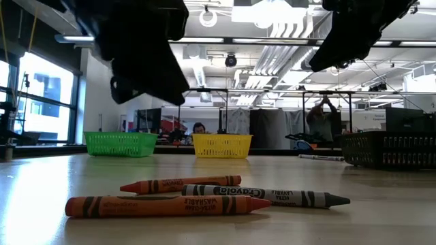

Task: Sort crayons
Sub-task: Put the orange crayon into the black bin

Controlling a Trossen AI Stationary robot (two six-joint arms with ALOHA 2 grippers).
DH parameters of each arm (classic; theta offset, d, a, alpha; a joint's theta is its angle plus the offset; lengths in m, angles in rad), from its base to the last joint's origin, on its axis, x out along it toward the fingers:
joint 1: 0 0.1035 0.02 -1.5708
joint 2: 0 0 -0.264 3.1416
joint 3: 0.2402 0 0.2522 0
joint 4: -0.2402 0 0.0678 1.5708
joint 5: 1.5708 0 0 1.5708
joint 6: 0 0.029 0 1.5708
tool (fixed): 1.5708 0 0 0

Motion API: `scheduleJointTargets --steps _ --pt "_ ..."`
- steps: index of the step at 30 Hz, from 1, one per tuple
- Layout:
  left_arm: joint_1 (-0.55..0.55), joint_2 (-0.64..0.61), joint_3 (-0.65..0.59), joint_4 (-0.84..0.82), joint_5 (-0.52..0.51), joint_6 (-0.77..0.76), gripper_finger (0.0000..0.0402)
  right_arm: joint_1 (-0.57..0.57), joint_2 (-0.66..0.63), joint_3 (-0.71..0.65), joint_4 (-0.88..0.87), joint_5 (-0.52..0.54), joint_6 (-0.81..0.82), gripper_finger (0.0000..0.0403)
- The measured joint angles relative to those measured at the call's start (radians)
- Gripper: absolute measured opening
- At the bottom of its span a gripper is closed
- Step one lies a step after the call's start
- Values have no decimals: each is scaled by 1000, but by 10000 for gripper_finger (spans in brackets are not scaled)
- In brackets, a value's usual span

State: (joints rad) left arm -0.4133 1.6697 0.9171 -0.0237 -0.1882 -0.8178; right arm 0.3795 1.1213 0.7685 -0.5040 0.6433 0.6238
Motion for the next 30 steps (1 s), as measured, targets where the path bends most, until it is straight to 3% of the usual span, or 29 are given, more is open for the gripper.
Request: scheduleJointTargets --steps 4,12,20,30 --pt "-52 85 48 0 -2 20 81 0 7 0 2 0 5 121" --pt "-88 220 160 -17 51 216 81 0 63 0 5 -16 31 121" --pt "-87 223 253 -98 55 348 82 0 122 0 11 -56 31 121" --pt "-85 231 264 -285 75 307 82 0 157 0 17 -95 31 121"
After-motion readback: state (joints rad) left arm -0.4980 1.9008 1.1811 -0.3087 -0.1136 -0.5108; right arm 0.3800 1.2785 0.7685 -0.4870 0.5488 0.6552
